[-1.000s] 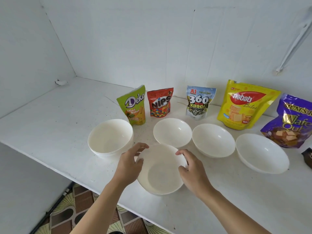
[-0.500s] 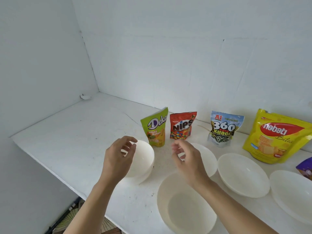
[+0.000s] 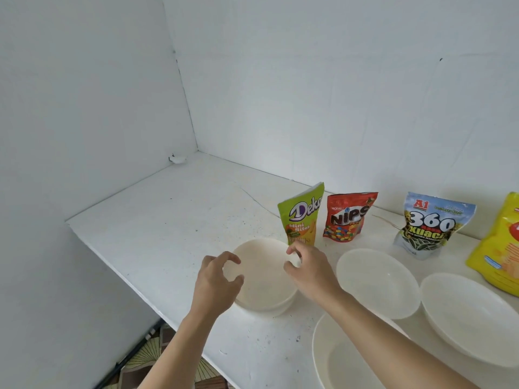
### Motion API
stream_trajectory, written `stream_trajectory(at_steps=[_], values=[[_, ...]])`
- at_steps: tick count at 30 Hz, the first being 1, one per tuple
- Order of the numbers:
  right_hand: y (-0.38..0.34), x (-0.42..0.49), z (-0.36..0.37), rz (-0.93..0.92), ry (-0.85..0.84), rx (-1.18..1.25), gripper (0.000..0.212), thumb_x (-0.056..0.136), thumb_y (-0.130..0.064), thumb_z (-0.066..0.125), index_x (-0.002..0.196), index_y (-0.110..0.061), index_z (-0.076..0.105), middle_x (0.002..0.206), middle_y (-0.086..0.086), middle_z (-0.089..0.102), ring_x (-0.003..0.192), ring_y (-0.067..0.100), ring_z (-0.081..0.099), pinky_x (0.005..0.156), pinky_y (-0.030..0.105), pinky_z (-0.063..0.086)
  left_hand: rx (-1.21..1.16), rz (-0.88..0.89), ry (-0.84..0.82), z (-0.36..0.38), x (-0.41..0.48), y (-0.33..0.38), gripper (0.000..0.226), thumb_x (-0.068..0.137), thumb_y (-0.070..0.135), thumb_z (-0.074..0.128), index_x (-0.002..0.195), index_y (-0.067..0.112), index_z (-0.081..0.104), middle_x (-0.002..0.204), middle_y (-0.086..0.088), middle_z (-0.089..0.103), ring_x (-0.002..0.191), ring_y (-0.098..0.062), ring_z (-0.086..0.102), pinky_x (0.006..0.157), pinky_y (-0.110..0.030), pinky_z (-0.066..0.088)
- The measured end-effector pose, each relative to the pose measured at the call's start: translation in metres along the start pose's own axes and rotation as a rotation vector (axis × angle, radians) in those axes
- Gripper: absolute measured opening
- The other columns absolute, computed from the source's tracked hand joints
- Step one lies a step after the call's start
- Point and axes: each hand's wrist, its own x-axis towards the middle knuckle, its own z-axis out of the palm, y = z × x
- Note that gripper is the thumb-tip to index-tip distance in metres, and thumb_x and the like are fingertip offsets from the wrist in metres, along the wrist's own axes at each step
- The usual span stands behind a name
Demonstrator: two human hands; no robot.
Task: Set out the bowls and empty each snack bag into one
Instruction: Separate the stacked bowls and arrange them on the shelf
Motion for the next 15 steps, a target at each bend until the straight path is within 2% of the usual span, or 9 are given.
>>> stream_trajectory(at_steps=[2,3,7,10,12,15], values=[[0.000,0.002,0.003,0.043,0.004,-0.045,0.024,0.091,-0.016,0.064,0.114,-0.020,0.061,0.105,-0.005,0.059,0.096,0.016,0.056,0.077,0.029,0.043,0.010,0.017,0.004,0.001,0.001,-0.005,0.033,0.084,0.012,0.075,0.109,0.030,0.066,0.108,0.002,0.051,0.083,-0.005,0.057,0.066,-0.006,0.038],[0.000,0.003,0.003,0.053,0.012,-0.062,0.025,0.090,-0.012,0.064,0.114,-0.020,0.062,0.105,-0.004,0.060,0.098,0.017,0.057,0.078,0.029,0.044,0.008,0.022,0.007,0.001,0.002,-0.006,0.035,0.082,0.009,0.074,0.109,0.030,0.066,0.107,0.002,0.051,0.083,-0.006,0.058,0.068,-0.010,0.041],[0.002,0.004,0.007,0.058,0.057,-0.080,0.029,0.084,-0.003,0.066,0.107,-0.022,0.063,0.086,-0.009,0.052,0.084,0.016,0.052,0.072,0.027,0.038,-0.014,0.011,-0.006,0.003,0.007,-0.013,0.042,0.078,0.000,0.068,0.103,0.034,0.066,0.102,0.005,0.050,0.088,-0.016,0.063,0.074,-0.029,0.054],[0.002,0.000,0.010,0.060,0.078,-0.098,0.037,0.079,0.004,0.066,0.104,-0.023,0.060,0.089,-0.008,0.058,0.088,0.019,0.058,0.071,0.030,0.044,-0.040,0.000,-0.023,0.004,0.012,-0.017,0.049,0.076,-0.006,0.058,0.101,0.035,0.066,0.102,0.005,0.050,0.094,-0.014,0.060,0.069,-0.025,0.051],[0.002,-0.001,0.011,0.056,0.086,-0.089,0.040,0.077,0.009,0.062,0.102,-0.022,0.059,0.084,-0.009,0.056,0.086,0.019,0.058,0.069,0.030,0.044,-0.045,0.008,-0.029,0.005,0.013,-0.017,0.052,0.076,-0.009,0.054,0.100,0.036,0.065,0.102,0.002,0.051,0.095,-0.012,0.058,0.069,-0.022,0.048],[0.003,0.000,0.009,0.045,0.081,-0.074,0.039,0.080,0.011,0.062,0.103,-0.021,0.061,0.076,-0.018,0.045,0.081,0.016,0.051,0.059,0.021,0.036,-0.047,0.014,-0.029,0.007,0.012,-0.018,0.053,0.077,-0.011,0.050,0.098,0.036,0.064,0.101,0.000,0.051,0.092,-0.014,0.057,0.067,-0.020,0.046]])
